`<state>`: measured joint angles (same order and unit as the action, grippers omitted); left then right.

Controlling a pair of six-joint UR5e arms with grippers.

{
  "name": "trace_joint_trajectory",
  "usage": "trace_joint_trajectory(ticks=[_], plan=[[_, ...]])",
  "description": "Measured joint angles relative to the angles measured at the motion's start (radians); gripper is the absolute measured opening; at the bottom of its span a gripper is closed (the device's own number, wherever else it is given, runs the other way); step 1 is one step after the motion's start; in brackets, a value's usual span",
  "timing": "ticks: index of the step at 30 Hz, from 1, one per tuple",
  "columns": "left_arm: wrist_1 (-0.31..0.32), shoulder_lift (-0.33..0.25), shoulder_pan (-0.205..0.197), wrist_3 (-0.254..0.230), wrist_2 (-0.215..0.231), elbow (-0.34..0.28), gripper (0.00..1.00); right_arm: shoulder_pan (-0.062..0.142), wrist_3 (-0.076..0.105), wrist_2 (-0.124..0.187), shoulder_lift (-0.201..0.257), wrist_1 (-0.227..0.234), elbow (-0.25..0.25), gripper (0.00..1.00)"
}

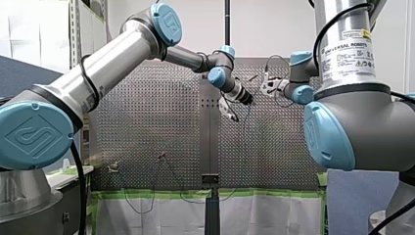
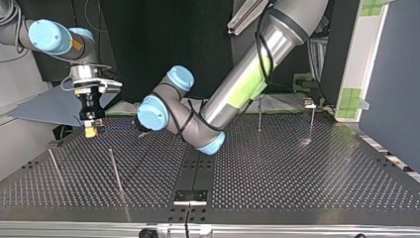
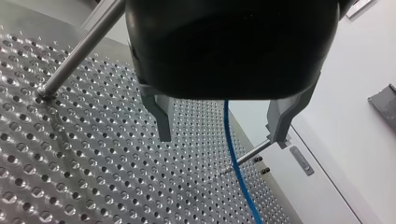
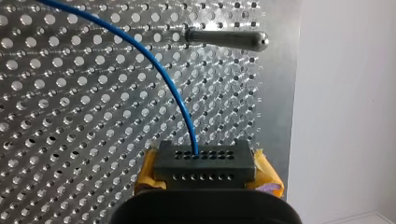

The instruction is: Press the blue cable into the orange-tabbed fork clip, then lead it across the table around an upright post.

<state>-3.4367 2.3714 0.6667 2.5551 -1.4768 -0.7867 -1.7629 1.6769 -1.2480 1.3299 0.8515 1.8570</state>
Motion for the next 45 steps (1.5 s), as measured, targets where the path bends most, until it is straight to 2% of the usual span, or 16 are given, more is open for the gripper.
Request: trace_joint_trajectory(ticks=[9, 15, 17, 19, 20, 21, 22, 23, 25, 35, 40, 45], plan=[[0.004, 0.0, 0.01, 0.003, 0.012, 0.0, 1.0, -0.003, 0.002, 0.028, 0.003, 0.002, 0.0, 0.0], [0.021, 0.0, 0.015, -0.034, 0.0, -0.009, 1.0, -0.005, 0.031, 0.058, 0.012, 0.021, 0.0, 0.0], [0.036, -0.001, 0.015, -0.044, -0.006, -0.024, 0.97, -0.005, 0.037, 0.062, 0.014, 0.024, 0.0, 0.0], [0.049, -0.001, 0.015, -0.049, -0.009, -0.04, 0.75, -0.006, 0.04, 0.064, 0.015, 0.025, 0.0, 0.0], [0.057, -0.001, 0.015, -0.051, -0.013, -0.05, 0.75, -0.006, 0.04, 0.064, 0.015, 0.025, 0.0, 0.0], [0.064, -0.001, 0.015, -0.053, -0.015, -0.057, 0.53, -0.006, 0.041, 0.065, 0.015, 0.025, 0.0, 0.0], [0.072, -0.001, 0.015, -0.054, -0.019, -0.062, 0.38, -0.006, 0.041, 0.065, 0.015, 0.025, 0.0, 0.0], [0.083, -0.001, 0.016, -0.057, -0.023, -0.066, 0.38, -0.007, 0.041, 0.065, 0.016, 0.025, 0.0, 0.0], [0.099, -0.001, 0.016, -0.063, -0.032, -0.066, 0.0, -0.008, 0.041, 0.065, 0.016, 0.025, 0.0, 0.0], [0.14, -0.001, 0.016, -0.128, -0.092, -0.057, 0.0, -0.01, 0.039, 0.065, 0.016, 0.022, 0.0, 0.0], [0.14, -0.001, 0.016, -0.149, -0.124, -0.057, 0.0, -0.008, 0.04, 0.065, 0.015, 0.022, 0.001, 0.0], [0.111, -0.014, 0.018, -0.185, -0.163, -0.058, 0.0, -0.001, 0.046, 0.063, 0.016, 0.022, 0.002, 0.0]])
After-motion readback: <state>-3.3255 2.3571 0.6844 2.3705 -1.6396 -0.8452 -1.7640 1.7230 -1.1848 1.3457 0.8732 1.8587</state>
